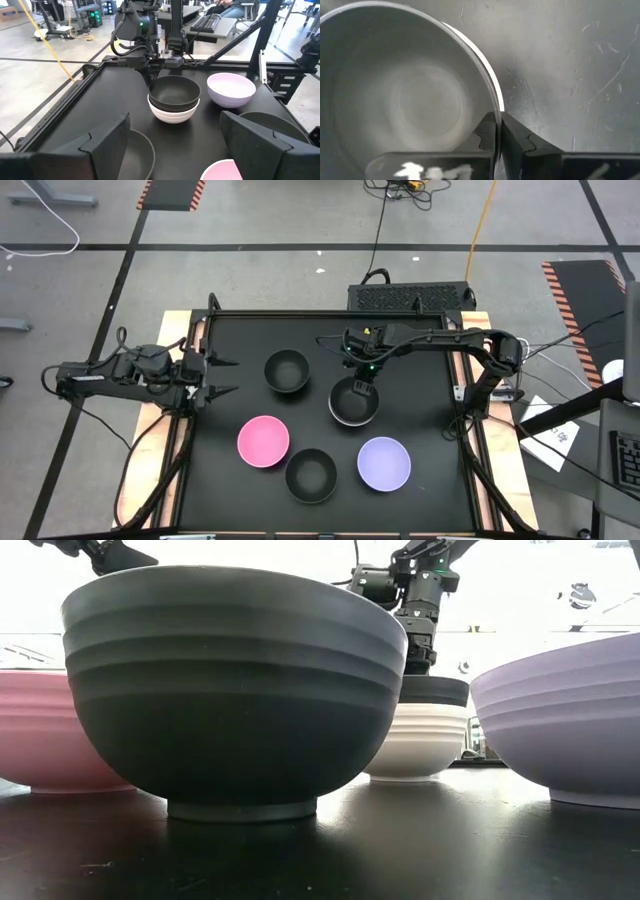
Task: Nest bowls inside each other
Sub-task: Stack the middle black bowl on top of the white bowl
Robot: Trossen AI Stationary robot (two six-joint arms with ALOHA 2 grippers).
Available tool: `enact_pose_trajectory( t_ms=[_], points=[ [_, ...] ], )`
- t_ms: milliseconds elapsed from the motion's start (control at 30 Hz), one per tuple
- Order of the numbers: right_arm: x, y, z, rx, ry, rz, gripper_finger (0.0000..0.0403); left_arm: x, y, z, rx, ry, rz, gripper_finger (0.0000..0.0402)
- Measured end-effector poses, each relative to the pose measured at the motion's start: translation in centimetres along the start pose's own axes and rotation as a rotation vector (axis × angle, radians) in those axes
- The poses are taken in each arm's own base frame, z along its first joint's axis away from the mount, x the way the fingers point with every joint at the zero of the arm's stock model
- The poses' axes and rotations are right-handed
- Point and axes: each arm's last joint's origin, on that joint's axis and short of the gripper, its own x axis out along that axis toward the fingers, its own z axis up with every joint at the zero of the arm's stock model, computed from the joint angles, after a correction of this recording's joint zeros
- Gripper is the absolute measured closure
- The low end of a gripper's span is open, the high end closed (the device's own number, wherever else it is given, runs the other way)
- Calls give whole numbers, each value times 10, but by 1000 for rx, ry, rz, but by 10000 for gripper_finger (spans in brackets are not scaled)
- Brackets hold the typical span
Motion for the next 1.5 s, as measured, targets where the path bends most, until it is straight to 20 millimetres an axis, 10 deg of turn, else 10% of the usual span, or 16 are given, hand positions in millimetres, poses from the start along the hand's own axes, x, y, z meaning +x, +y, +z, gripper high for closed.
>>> enact_pose_trajectory(
  t_ms=[1500],
  points=[
    [11, -2, 2, 25, 33, 1, 394, 0, 0, -1, -4, 8, -16, 89]
  ],
)
